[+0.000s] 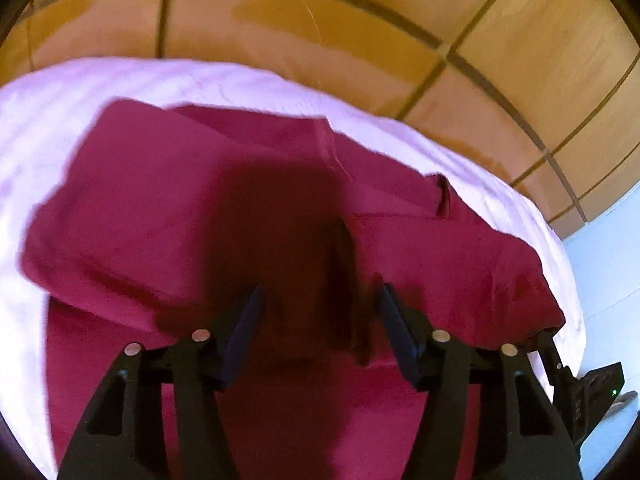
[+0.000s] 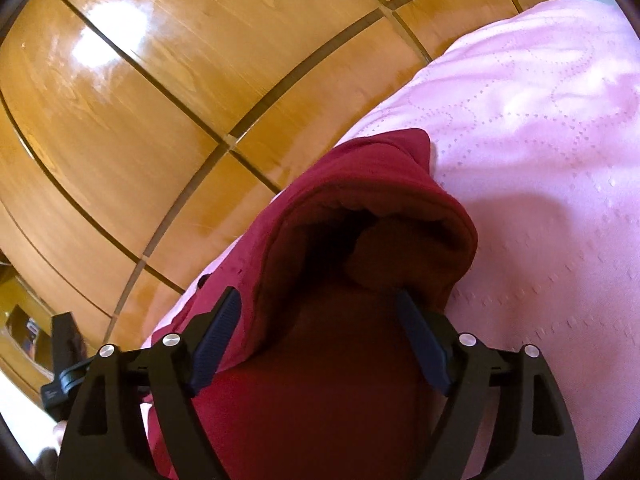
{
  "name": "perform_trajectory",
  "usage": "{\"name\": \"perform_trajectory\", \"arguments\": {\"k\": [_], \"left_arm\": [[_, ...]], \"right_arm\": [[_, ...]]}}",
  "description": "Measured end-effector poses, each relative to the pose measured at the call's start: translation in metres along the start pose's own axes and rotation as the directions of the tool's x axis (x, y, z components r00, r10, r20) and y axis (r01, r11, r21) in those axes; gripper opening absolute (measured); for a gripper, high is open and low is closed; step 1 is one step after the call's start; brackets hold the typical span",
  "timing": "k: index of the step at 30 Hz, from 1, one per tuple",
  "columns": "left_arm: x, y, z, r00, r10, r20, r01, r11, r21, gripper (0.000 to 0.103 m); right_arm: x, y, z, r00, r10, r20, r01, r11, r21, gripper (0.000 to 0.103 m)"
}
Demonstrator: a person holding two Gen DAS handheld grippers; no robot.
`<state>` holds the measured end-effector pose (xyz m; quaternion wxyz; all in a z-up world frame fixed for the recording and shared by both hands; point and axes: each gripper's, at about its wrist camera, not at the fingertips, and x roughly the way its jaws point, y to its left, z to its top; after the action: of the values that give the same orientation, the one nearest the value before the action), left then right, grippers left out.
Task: Fold small clothes
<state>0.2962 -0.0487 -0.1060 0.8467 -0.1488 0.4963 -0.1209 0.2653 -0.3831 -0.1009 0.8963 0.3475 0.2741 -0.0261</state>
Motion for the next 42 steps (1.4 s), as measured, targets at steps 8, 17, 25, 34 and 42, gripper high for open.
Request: {"name": "perform_trajectory", "arguments": {"k": [8,17,25,34,42], "left_arm": [[0.011,-0.034,0.0,0.999,0.021,0.024,-0.024,0.991,0.135,0.002],[-0.032,-0.008,0.03,0.988,0.026,0.15,-0.042,0.994,0.103,0.002],[0.011,0.017,-0.013,0.995,0.052,0.09,-0.06,0.993,0.099,0.005],[0.003,0.017,-0.01,0.99,0.073,0.122,-0.086,0.99,0.108,0.003],[0.001,0.058,0.014,0.975,0.203,0.086,-0.207,0.978,0.035,0.0]], "right_arm": [[-0.022,-0.027,0.002,0.979,0.108,0.175,-0.135,0.979,0.152,0.08],[-0.025,-0.028,0.007,0.975,0.108,0.192,-0.14,0.977,0.161,0.082],[-0.022,-0.021,0.007,0.986,0.079,0.145,-0.1,0.985,0.139,0.082],[0.002,-0.01,0.022,0.991,0.13,0.025,-0.132,0.976,0.171,0.082],[-0.029,0.001,0.0,0.994,-0.011,0.108,0.005,0.998,0.057,0.088]]}}
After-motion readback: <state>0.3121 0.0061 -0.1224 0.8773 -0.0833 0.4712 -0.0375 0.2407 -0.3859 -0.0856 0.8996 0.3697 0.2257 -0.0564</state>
